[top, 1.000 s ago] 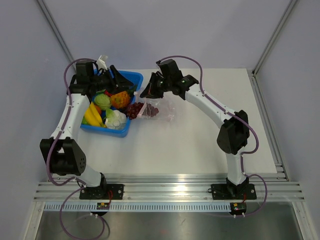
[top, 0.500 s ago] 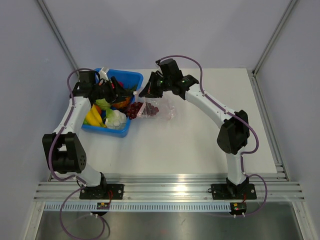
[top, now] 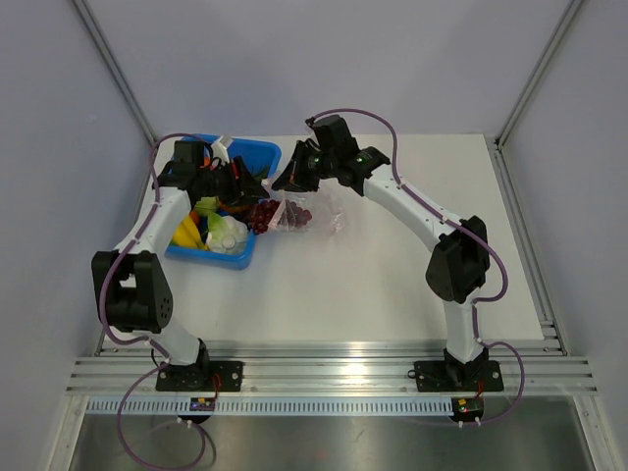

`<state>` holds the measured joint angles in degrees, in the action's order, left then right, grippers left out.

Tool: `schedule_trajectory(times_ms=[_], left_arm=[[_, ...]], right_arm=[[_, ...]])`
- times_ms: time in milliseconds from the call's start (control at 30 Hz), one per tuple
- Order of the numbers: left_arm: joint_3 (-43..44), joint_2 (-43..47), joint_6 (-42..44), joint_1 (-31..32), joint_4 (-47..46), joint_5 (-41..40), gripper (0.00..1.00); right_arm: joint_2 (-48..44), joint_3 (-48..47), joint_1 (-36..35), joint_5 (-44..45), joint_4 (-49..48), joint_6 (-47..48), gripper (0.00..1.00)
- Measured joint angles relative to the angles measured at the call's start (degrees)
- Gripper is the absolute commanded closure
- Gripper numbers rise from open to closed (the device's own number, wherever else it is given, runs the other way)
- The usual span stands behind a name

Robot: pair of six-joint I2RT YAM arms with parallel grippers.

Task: Place the food in the zip-top bag and seal the zipper
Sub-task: Adjust the zipper food storage bag at the center of the board.

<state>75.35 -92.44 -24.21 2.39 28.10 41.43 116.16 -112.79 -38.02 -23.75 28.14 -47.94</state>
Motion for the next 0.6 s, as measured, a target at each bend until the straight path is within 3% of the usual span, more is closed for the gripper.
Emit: schedule_trajectory(times_ms=[600], left_arm=[[0.0,-2.47,-0.33,0.96,-3.5,-2.25,0.62]], right_arm=[[0.07,0.0,0.0,-1.46,-0.09,-0.59,1.0]])
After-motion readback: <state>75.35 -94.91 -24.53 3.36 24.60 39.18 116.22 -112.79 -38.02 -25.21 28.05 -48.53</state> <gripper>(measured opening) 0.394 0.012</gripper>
